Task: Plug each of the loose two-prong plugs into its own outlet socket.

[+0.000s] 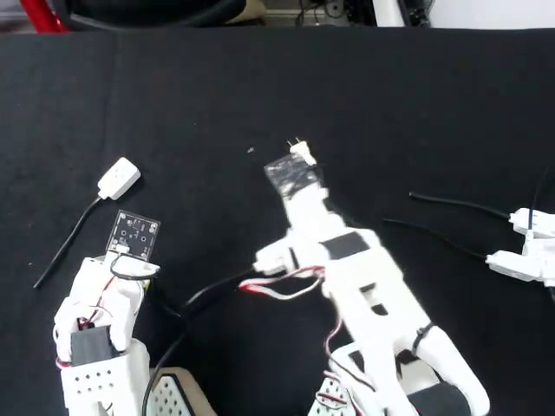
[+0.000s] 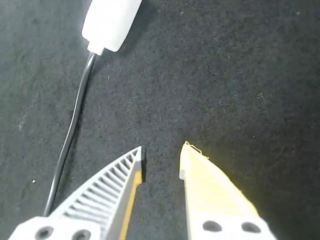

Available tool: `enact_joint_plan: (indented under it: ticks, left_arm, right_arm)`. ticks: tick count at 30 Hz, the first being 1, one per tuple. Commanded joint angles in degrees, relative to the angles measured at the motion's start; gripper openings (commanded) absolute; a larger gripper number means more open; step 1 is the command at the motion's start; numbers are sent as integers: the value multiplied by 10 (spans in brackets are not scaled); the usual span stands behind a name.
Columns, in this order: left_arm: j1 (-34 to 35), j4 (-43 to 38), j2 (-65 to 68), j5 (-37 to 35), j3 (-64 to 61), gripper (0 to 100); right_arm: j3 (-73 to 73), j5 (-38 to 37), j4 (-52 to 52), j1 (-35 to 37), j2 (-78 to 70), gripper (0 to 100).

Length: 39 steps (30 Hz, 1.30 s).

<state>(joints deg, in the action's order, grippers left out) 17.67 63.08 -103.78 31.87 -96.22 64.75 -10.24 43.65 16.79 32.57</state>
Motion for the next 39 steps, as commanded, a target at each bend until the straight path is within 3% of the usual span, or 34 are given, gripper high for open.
enact_joint_plan:
  ticks: [1, 9, 14, 21, 31, 36, 39]
  left_arm:
    - [4, -11, -5, -3, -9, 130]
    - [3, -11, -5, -3, -10, 130]
    - [3, -11, -5, -3, -11, 130]
    - [3, -11, -5, -3, -11, 130]
    - [3, -11, -5, -3, -11, 130]
    - [0, -11, -5, -3, -11, 130]
    - [-1, -11, -5, -3, -11, 131]
  right_arm:
    - [16, -69, 6, -100, 1, 12]
    - [36, -227, -11, -341, -1, 12]
    - [56, -327, -96, -503, -2, 12]
    - [87, -406, -225, -659, -2, 12]
    - [88, -459, -284, -739, -3, 23]
    - [108, -455, -266, -734, 2, 199]
    - [101, -455, -237, -715, 2, 229]
